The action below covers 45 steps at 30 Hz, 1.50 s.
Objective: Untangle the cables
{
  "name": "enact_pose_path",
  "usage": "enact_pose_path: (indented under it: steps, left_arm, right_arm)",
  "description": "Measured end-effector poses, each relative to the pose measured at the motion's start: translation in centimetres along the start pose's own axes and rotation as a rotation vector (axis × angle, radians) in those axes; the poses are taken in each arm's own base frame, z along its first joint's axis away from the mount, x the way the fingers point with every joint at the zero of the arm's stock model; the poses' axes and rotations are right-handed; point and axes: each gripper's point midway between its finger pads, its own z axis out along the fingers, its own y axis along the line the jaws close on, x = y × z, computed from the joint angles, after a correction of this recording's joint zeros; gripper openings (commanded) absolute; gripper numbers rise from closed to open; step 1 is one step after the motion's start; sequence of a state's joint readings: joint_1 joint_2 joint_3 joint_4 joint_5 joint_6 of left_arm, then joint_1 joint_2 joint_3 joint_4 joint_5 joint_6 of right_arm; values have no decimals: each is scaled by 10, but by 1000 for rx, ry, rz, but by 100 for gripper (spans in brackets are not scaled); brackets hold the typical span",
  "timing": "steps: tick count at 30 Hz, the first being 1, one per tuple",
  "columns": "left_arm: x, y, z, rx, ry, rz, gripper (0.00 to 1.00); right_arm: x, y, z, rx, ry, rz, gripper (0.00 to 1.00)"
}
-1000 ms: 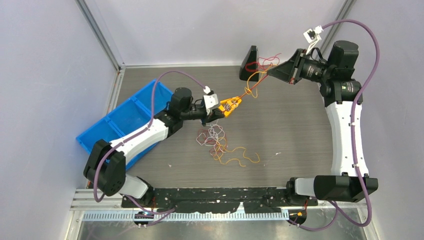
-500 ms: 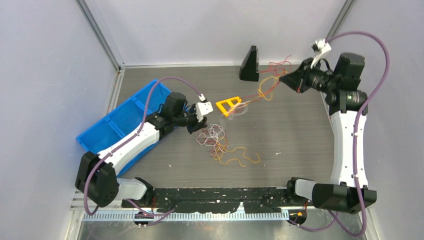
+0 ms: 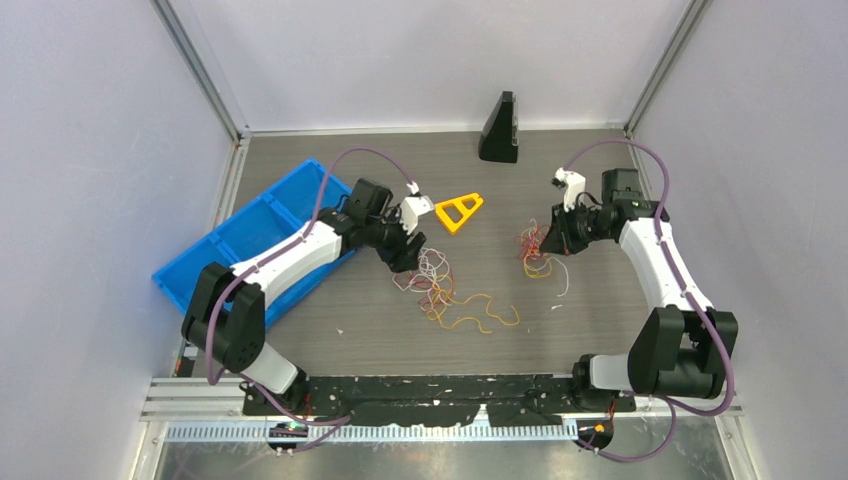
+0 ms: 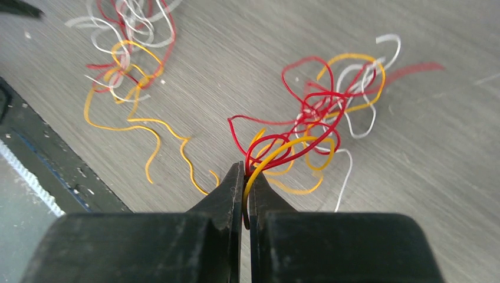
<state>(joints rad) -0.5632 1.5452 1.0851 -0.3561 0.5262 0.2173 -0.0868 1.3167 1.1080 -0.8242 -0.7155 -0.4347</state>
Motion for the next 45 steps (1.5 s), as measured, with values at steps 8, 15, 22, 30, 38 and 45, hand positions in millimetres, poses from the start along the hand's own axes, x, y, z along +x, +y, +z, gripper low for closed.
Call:
enact_pose_path:
  steps: [8, 15, 22, 30, 38, 45]
  left_arm:
    - [-78, -27, 14, 89, -319, 4, 100]
    - [-100, -48, 28, 125, -416, -7, 100]
    - [-110, -30, 56, 72, -432, -150, 0]
    - [-111, 9, 34, 19, -478, -257, 0]
    - [-116, 7, -6, 58, -533, -226, 1]
    - [-90, -5, -21, 84, -473, -155, 0]
  right_arm:
    - [-133, 92, -72, -112, -376, -274, 5]
    - [-170, 163, -109, -256, -535, -333, 5]
    - [-192, 192, -110, -393, -568, -242, 5]
    - [-232, 191, -143, -331, -667, -217, 5]
    - [-263, 110, -153, -187, -696, -15, 5]
    - [-246, 79, -147, -121, -648, 57, 5]
